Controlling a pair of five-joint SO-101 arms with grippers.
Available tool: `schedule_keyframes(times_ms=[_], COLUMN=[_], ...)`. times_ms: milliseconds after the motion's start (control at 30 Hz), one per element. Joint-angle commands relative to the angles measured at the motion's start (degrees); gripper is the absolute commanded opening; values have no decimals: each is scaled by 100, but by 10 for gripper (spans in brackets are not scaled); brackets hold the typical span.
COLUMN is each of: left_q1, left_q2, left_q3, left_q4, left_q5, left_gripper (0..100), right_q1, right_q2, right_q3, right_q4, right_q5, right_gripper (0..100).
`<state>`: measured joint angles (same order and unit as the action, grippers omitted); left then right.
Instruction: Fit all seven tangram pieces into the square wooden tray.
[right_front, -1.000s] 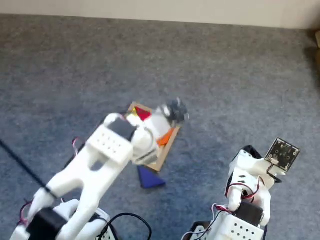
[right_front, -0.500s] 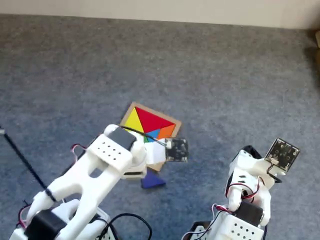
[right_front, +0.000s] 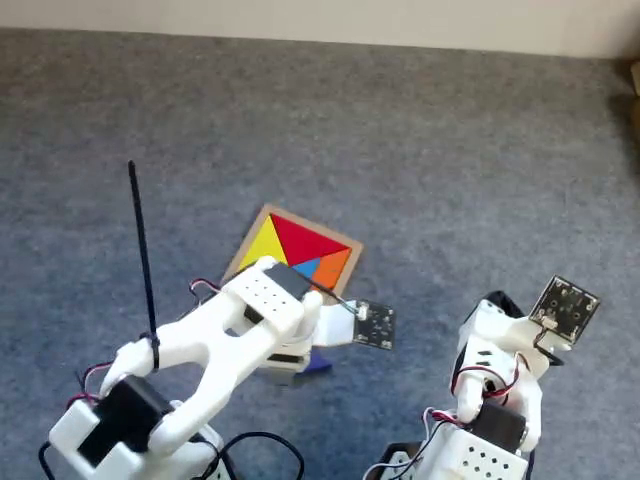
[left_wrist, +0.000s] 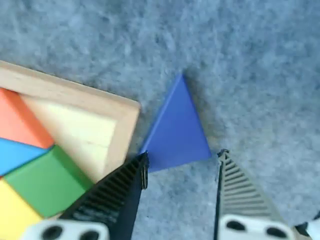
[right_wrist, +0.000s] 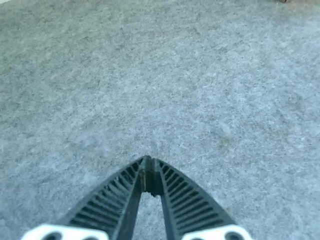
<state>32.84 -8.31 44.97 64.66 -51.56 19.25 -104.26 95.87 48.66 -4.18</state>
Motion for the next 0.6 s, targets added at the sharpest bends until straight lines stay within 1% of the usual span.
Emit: schedule_keyframes(times_ms=[0,133,300,400,567], left_q1=[119,110,110,119,119], left_q2=[119,321,391,400,400], left_q3=[-286,-286,-418,-426,-426], left_q4=[-88,-343,-343,-378,-378], left_q5=[-44,-35,-18,176,211], left_gripper=[225,225,225,225,224], right_q1=[48,48,40,40,40], right_q2=[-92,-92,-92,-92,-92], right_q3=[716,716,716,716,716], right_q4=[-136,-136,-136,-136,-136], right_q5=[79,79,79,79,79], right_gripper=[9,9,9,9,9])
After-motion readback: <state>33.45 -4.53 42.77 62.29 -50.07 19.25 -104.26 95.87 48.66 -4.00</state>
